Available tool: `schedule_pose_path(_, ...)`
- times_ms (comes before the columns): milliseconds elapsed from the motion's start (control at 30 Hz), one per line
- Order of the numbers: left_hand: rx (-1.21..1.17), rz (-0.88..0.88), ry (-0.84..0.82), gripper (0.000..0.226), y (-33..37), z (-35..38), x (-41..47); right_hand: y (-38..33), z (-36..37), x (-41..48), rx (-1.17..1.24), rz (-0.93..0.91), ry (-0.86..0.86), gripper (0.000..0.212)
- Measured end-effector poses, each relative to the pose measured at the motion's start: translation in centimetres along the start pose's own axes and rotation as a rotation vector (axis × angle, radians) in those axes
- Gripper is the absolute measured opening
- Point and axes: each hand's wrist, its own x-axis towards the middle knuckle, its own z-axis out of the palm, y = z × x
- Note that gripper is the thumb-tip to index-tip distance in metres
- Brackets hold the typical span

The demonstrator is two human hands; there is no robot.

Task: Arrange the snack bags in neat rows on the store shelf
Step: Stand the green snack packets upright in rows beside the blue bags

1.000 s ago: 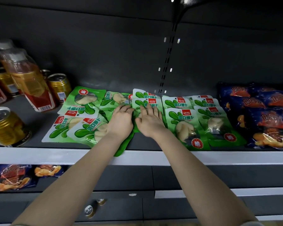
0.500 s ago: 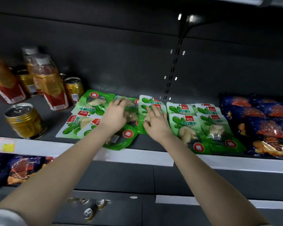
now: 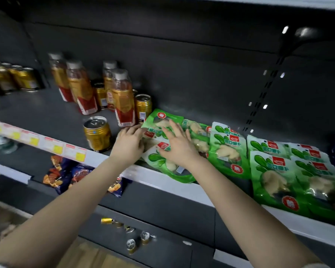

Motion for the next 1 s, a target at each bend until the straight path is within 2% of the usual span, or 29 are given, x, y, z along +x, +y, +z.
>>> schedule_pose_path(67,0.008,-0.018,-0.006,0.051,-0.7,-0.3,-0.8,-0.8,0.7,1.3,-0.074,0.0,-0.017,0.07)
schedule_pose_path(233,0.007,-0.027,-0.009,0.055,-1.4,-0.3,-1.7,-2.1,1.1,2.7,-0.143,0.149,-0.043,0.049)
schedule_pose_path(433,-0.044,-0.082,-0.002,0.058,-0.9,-1.2,-1.2,-1.1,-0.5,2.2,-0.27,0.077,0.076,0.04)
schedule_pose_path(567,-0.126,-0.104,-0.016,0.067,0.3,-1.6,-0.6,0.9,-0.8,0.7,-0.047,0.128,0.083,0.034)
schedule_pose_path(700,-0.089,0.003,-0.042,0.068,1.6,-0.3,0.3,2.8,-0.5,-1.4,0.059,-0.001,0.404,0.027)
schedule_pose_path(800,-0.038,0.084,0.038,0.051,3.2,0.9,1.0,3.5,-1.2,-2.2,0.203,0.027,0.595,0.025)
schedule_pose_path(900,-0.224,0.081,0.21,0.03,4.4,0.9,1.8,4.8,-2.4,-2.7,0.326,0.171,0.62,0.028)
schedule_pose_path(1000,-0.433,0.014,0.212,0.031,5.9,-0.2,2.7,6.0,-3.7,-3.5,0.527,0.24,0.712,0.036)
